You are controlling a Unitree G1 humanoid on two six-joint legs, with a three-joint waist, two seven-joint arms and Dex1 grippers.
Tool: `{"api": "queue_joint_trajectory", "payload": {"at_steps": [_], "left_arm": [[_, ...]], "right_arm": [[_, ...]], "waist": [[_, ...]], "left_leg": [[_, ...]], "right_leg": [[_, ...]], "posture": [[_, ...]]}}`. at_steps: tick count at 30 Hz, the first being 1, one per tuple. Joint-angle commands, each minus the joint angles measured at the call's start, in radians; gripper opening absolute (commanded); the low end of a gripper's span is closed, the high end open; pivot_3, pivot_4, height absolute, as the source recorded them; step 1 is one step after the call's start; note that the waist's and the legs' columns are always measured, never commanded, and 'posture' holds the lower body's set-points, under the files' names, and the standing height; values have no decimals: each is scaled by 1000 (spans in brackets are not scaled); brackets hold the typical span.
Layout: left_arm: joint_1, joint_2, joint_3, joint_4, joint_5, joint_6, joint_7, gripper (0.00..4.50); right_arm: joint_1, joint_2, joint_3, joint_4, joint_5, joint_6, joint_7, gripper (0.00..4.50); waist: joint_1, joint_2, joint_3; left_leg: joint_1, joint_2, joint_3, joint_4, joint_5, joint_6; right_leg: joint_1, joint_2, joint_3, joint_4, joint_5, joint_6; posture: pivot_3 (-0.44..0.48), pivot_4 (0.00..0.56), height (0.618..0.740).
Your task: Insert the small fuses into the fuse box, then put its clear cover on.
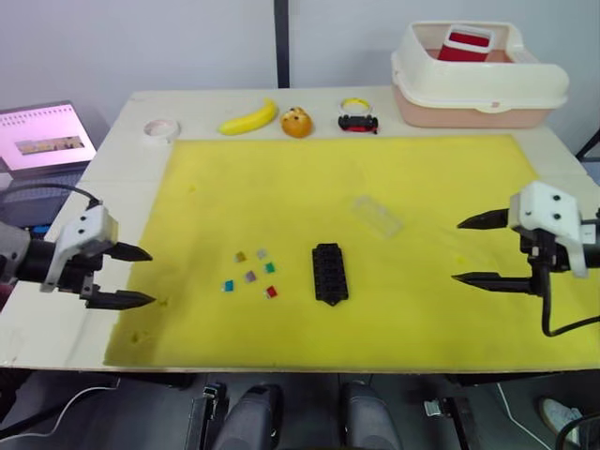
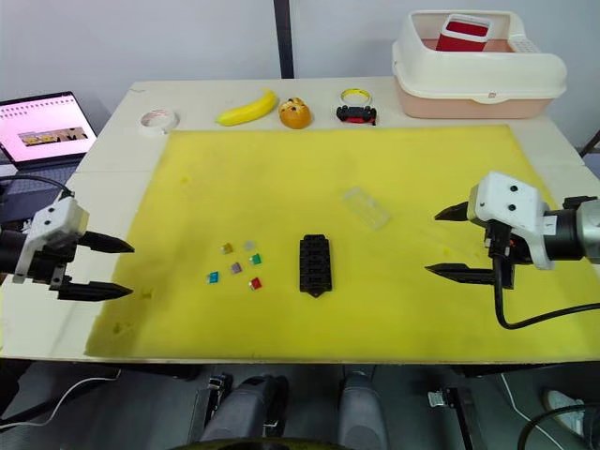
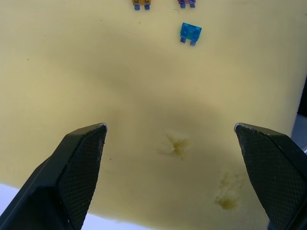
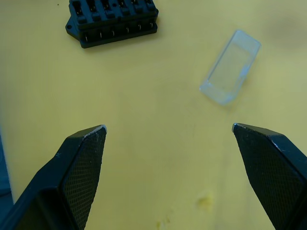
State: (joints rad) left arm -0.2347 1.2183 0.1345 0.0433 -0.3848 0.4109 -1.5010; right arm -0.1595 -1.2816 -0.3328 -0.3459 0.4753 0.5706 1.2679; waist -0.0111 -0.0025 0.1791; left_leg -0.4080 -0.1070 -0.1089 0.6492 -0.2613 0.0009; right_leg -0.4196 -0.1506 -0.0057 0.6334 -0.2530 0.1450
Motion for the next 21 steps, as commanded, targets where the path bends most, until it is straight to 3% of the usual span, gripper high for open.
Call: {"api": "queue_joint_trajectory", "payload": {"at_steps": [1, 21], "left_arm": [[-9, 9, 27, -7, -8, -3, 6, 4500], [-50, -38, 15, -14, -49, 67, 44, 4500]], "right_arm": [[-13, -8, -25, 0, 1, -12, 0, 4455], [-39, 11, 8, -17, 3, 9, -56, 4455]], "waist": [[0, 0, 0], [0, 0, 0]], "left_leg": [[0, 0, 0, 0, 0, 0], [0, 0, 0, 0, 0, 0]], "right_leg": [[0, 0, 0, 0, 0, 0], [0, 0, 0, 1, 0, 0]], "posture": [[0, 150, 740], [0, 150, 740]]}}
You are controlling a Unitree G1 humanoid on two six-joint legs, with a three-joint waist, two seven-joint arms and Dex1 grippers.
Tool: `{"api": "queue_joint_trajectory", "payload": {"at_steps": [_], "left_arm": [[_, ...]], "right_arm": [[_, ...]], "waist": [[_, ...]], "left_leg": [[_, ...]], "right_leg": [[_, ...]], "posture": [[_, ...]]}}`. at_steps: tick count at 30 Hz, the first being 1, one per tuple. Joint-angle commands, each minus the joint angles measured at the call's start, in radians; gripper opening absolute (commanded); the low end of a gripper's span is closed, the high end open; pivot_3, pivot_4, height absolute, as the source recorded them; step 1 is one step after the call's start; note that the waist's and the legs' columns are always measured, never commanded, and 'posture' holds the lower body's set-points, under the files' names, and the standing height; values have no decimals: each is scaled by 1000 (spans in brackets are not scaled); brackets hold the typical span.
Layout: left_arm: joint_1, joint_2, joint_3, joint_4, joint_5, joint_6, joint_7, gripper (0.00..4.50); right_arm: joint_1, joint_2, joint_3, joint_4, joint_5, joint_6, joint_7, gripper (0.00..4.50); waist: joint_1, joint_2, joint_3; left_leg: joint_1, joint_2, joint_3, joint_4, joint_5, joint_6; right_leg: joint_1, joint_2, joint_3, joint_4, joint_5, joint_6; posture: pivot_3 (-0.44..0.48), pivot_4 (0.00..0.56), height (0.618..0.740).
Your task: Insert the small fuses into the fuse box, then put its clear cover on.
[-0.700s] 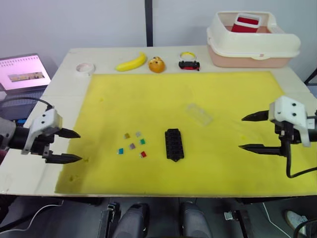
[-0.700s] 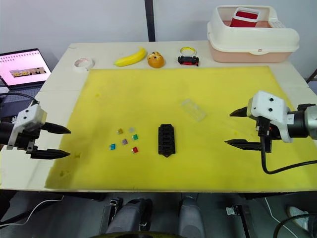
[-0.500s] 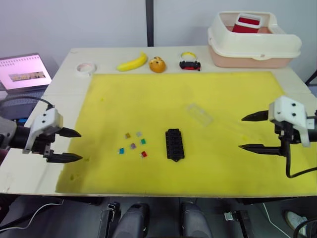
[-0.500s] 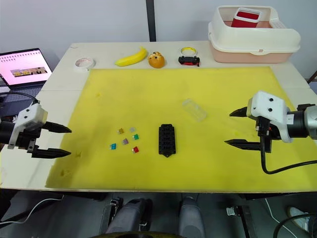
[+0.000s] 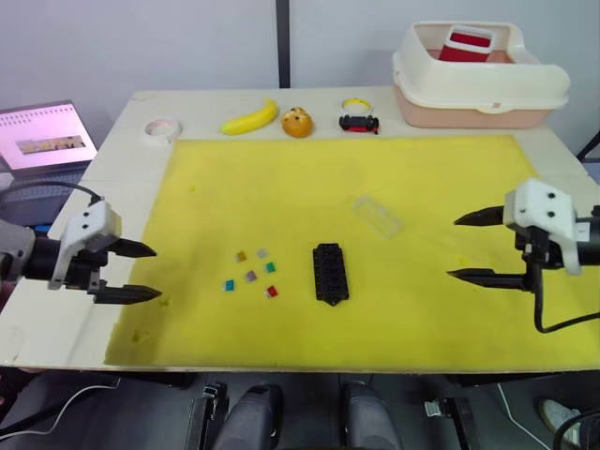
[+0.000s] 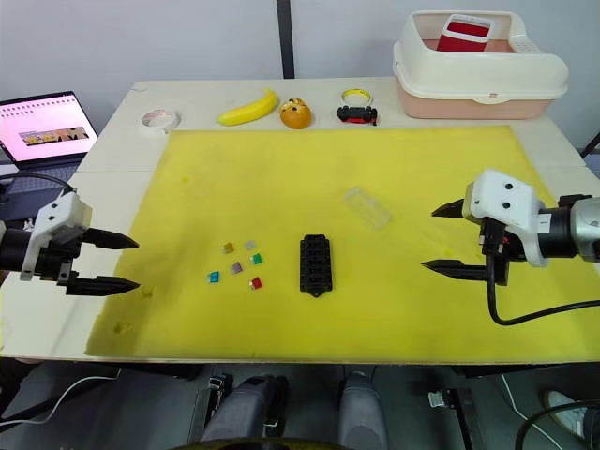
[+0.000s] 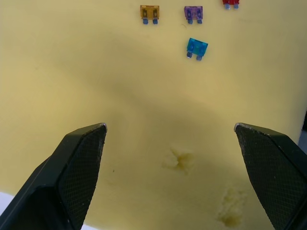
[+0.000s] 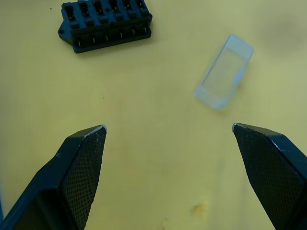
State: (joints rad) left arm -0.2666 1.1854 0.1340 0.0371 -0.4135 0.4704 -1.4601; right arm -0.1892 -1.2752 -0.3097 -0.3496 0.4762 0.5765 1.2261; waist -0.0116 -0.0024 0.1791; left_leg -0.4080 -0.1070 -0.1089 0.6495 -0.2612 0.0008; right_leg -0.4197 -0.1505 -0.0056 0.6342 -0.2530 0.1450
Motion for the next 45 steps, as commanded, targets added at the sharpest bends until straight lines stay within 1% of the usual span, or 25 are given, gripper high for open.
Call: {"api": "queue_joint_trajectory", "payload": {"at_steps": [1, 3, 6, 11, 13, 15, 18, 21, 24, 26, 31, 36, 45], "left_arm": [[-19, -12, 13, -8, -25, 11, 1, 4500], [-33, -29, -4, -7, -35, 20, -7, 4500], [-85, -68, -59, 15, -33, 43, -29, 4500], [-211, -141, -194, 84, -11, 85, -112, 4500], [-280, -178, -263, 123, 7, 90, -143, 4500], [-334, -200, -331, 173, 8, 81, -154, 4500], [-388, -207, -417, 245, -10, 61, -154, 4500], [-439, -215, -497, 331, -11, 25, -154, 3663], [-472, -225, -545, 401, -29, 14, -154, 2166], [-489, -230, -583, 442, -47, 13, -154, 2166], [-529, -271, -630, 533, -78, 27, -154, 2166], [-546, -293, -664, 551, -100, 26, -154, 2166], [-563, -334, -705, 602, -82, -3, -154, 2166]], "right_arm": [[-11, 7, -20, -23, 11, 19, -24, 4455], [-38, 16, -24, -42, 49, 69, -48, 4455], [-86, 35, 2, -78, 93, 124, -80, 4455], [-154, 106, 76, -185, 140, 185, -169, 4455], [-199, 155, 120, -243, 172, 221, -220, 4455], [-229, 198, 170, -293, 177, 239, -266, 4455], [-263, 245, 223, -336, 175, 277, -329, 4455], [-282, 276, 251, -381, 190, 311, -375, 4500], [-274, 291, 265, -423, 200, 336, -409, 4500], [-266, 298, 273, -446, 202, 349, -431, 4500], [-252, 310, 282, -480, 210, 376, -477, 4500], [-247, 306, 286, -496, 220, 389, -494, 4500], [-259, 305, 291, -503, 234, 409, -502, 4500]], "waist": [[0, 0, 0], [-1, 0, 0], [-1, 0, 0], [0, 0, 0], [1, 0, 0], [0, -1, 0], [-2, -1, 0], [-3, -1, 0], [-1, -1, -1], [-1, -1, -1], [1, -1, 0], [1, -2, 0], [4, -2, -1]], "left_leg": [[0, 0, 0, 0, 0, 0], [0, 0, 0, 0, 0, 0], [0, 0, 0, 0, 0, 0], [0, 0, 0, 1, 0, 0], [-1, 0, 0, 2, 0, 0], [-1, 0, 0, 3, 0, 0], [-1, 0, 0, 3, 0, 0], [-1, 0, 0, 4, 0, 0], [-1, 0, 0, 4, 0, 0], [-1, 0, 0, 5, 0, 0], [-1, -1, 0, 9, 0, 1], [-2, -1, 0, 13, -1, 2], [-2, -1, 0, 14, -1, 2]], "right_leg": [[0, 0, 0, 0, 0, 0], [0, 0, 0, 0, 0, 0], [0, 0, 0, 1, 0, 0], [0, 0, 0, 1, 0, 0], [0, 0, 0, 1, 0, 0], [0, 0, 0, 2, 0, 0], [0, 0, 0, 2, 0, 0], [-1, 0, 0, 3, 0, 0], [-1, 0, 0, 4, 0, 0], [-1, 0, 0, 4, 0, 0], [-1, 0, 0, 8, 0, 1], [0, 0, 0, 12, -1, 2], [0, 0, 0, 12, -1, 2]], "posture": [[0, 150, 740], [0, 150, 740], [0, 150, 740], [0, 150, 740], [0, 150, 740], [0, 150, 740], [0, 150, 740], [0, 150, 740], [0, 150, 740], [0, 150, 740], [0, 150, 740], [0, 150, 740], [0, 150, 740]]}}
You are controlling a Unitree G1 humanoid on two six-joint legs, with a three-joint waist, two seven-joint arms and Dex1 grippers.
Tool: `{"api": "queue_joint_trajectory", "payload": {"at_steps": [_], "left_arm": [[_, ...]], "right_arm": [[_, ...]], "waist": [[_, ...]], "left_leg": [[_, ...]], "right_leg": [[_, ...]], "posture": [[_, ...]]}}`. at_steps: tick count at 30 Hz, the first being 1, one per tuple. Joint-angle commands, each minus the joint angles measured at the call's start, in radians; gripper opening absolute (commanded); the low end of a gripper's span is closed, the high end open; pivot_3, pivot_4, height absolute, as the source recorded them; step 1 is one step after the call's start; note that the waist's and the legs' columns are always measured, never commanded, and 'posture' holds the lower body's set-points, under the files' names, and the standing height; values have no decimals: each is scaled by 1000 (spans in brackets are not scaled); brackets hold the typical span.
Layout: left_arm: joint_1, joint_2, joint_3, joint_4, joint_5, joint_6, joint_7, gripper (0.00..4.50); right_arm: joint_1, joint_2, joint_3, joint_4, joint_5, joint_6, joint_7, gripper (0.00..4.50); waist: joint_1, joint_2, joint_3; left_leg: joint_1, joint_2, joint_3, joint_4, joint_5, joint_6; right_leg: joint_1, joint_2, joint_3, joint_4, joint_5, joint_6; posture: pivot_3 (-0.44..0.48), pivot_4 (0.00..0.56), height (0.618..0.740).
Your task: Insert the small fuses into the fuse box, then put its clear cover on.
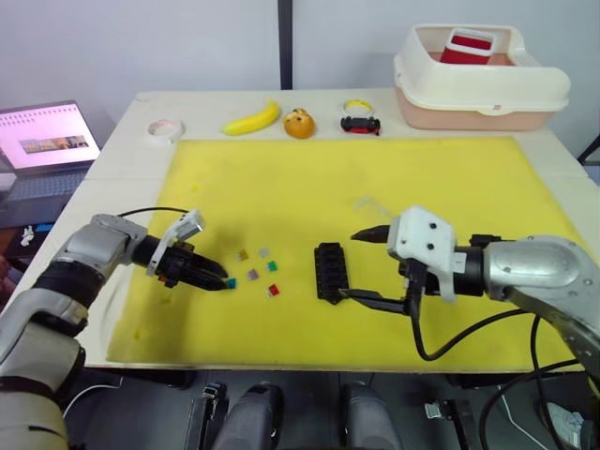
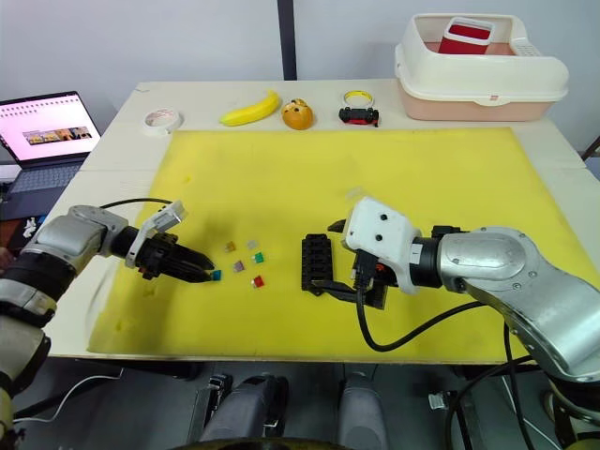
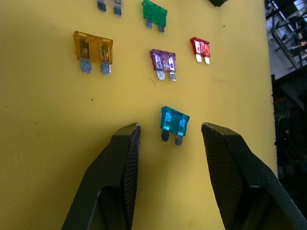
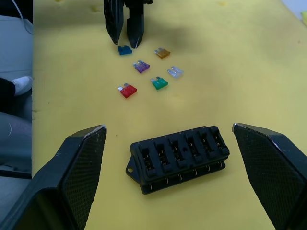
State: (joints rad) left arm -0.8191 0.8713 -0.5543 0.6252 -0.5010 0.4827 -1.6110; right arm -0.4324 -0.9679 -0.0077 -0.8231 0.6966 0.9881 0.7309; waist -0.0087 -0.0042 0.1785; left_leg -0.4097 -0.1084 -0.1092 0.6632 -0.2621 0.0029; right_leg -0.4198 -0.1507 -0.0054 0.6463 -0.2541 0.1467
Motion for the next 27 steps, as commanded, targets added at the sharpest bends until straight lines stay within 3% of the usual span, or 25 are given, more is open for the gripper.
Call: {"api": "queue_joint_trajectory", "payload": {"at_steps": [1, 11, 14, 17, 27], "left_arm": [[-13, -25, -20, 21, 6, -16, -3, 2166], [-22, -58, -57, 59, -4, -34, -3, 2166], [-23, -56, -64, 76, -4, -43, -3, 1299], [-24, -55, -68, 85, -5, -50, -3, 60], [-26, -30, -29, 63, -35, -31, -3, 60]], "right_arm": [[-18, -3, -10, -30, 14, -1, -8, 4500], [-27, -6, -5, -35, 23, 13, -22, 4500], [-25, -7, -6, -40, 28, 18, -27, 4500], [-24, -5, -8, -42, 30, 21, -31, 4500], [-23, -4, -5, -40, 27, 20, -37, 4500]], "waist": [[1, 0, 0], [8, 0, 0], [11, 0, 0], [8, 0, 0], [1, 0, 0]], "left_leg": [[0, 0, 0, 0, 0, 0], [0, 0, 0, 1, 0, 0], [0, 0, 0, 1, 0, 0], [0, 0, 0, 1, 0, 1], [0, 0, 0, 1, -1, 1]], "right_leg": [[0, 0, 0, 0, 0, 0], [1, 0, 0, 0, 0, 0], [1, 0, 0, 0, 0, 0], [1, 0, 0, 0, 0, 0], [1, 0, 0, 0, 0, 0]], "posture": [[0, 150, 740], [0, 150, 740], [0, 150, 740], [0, 150, 740], [0, 150, 740]]}}
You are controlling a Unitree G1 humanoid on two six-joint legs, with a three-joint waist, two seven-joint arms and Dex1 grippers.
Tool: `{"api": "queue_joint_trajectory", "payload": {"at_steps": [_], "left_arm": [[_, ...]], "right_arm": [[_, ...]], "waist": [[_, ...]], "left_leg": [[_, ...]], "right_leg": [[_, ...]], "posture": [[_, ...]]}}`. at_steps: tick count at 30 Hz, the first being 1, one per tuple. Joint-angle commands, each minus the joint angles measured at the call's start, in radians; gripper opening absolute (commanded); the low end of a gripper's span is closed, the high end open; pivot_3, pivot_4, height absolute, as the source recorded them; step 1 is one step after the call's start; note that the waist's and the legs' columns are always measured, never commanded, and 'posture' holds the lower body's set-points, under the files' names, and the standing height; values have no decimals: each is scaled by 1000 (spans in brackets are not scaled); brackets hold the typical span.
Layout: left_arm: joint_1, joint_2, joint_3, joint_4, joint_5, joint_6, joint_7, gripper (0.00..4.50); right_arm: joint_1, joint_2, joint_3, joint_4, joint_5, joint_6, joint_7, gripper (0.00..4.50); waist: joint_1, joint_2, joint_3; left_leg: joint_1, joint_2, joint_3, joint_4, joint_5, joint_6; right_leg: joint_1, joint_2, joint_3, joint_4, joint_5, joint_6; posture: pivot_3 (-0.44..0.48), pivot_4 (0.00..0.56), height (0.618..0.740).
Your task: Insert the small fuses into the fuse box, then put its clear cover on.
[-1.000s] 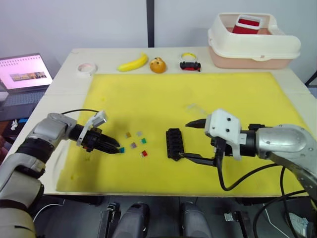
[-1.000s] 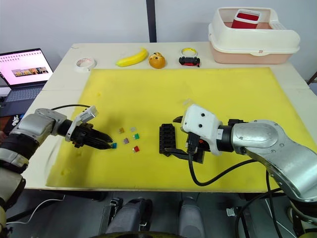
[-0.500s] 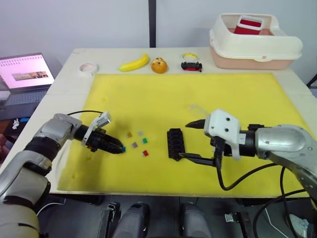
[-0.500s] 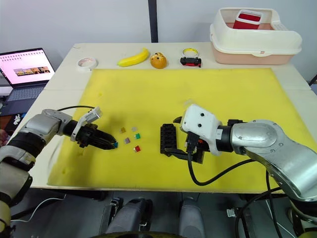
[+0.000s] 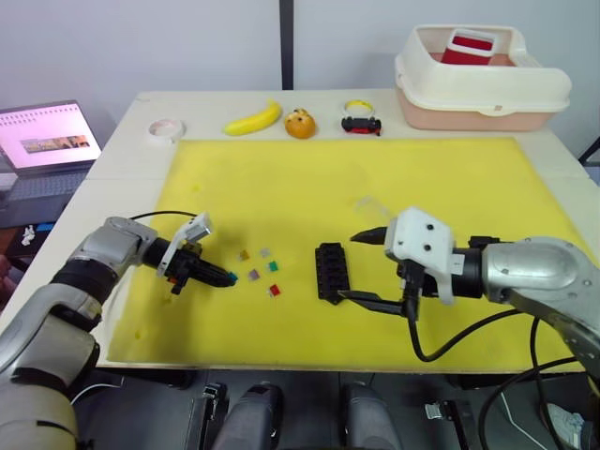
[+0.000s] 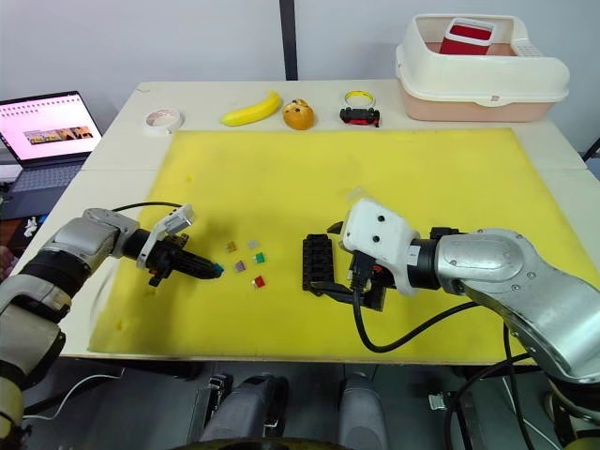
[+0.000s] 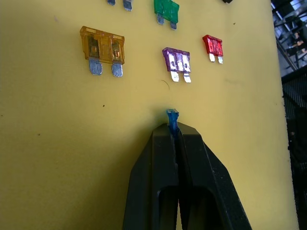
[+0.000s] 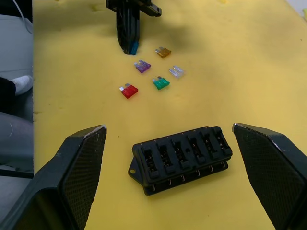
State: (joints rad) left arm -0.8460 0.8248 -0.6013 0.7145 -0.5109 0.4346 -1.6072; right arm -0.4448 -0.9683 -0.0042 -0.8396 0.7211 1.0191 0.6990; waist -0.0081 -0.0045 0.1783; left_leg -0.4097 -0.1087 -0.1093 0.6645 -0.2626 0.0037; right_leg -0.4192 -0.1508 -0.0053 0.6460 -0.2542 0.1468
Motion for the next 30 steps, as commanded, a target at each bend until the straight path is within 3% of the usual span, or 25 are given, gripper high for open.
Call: {"api": "queue_joint_trajectory", "payload": {"at_steps": [1, 11, 21, 24, 27, 30], "left_arm": [[5, 25, 29, -41, -36, 28, -7, 60], [168, 85, 150, -309, -136, 353, -7, 60], [310, 65, 271, -361, -65, 425, 67, 60], [325, 65, 286, -362, -49, 436, 79, 850], [335, 79, 305, -368, -31, 418, 88, 2258], [338, 95, 319, -361, -15, 394, 84, 2258]], "right_arm": [[-10, -4, -8, -24, 2, -11, -5, 4500], [-14, -2, 36, -9, -29, -36, -2, 4500], [-20, 2, 64, 2, -49, -58, 6, 4500], [-23, 5, 71, 4, -55, -62, 9, 4500], [-26, 9, 78, 5, -61, -65, 12, 4500], [-27, 12, 81, 4, -64, -65, 12, 4500]], "waist": [[-1, 0, 0], [-6, 0, 0], [-5, 0, 0], [-6, 0, 0], [-5, 0, 0], [-3, 0, 0]], "left_leg": [[0, 0, 0, 0, 0, 0], [0, 0, 0, -1, 0, 0], [0, 1, 0, -1, 0, 0], [0, 1, 0, -1, 0, 0], [0, 1, 0, -2, 0, 0], [0, 1, -1, -2, 1, -1]], "right_leg": [[0, 0, 0, 0, 0, 0], [-1, 0, 0, 1, 0, 0], [-1, 0, 0, 0, 0, 0], [-2, 1, 1, 0, 0, 0], [-2, 0, 1, 1, 0, 0], [-1, 0, 1, 1, 0, 0]], "posture": [[0, 150, 740], [0, 150, 740], [0, 150, 740], [0, 150, 740], [0, 150, 740], [0, 150, 740]]}}
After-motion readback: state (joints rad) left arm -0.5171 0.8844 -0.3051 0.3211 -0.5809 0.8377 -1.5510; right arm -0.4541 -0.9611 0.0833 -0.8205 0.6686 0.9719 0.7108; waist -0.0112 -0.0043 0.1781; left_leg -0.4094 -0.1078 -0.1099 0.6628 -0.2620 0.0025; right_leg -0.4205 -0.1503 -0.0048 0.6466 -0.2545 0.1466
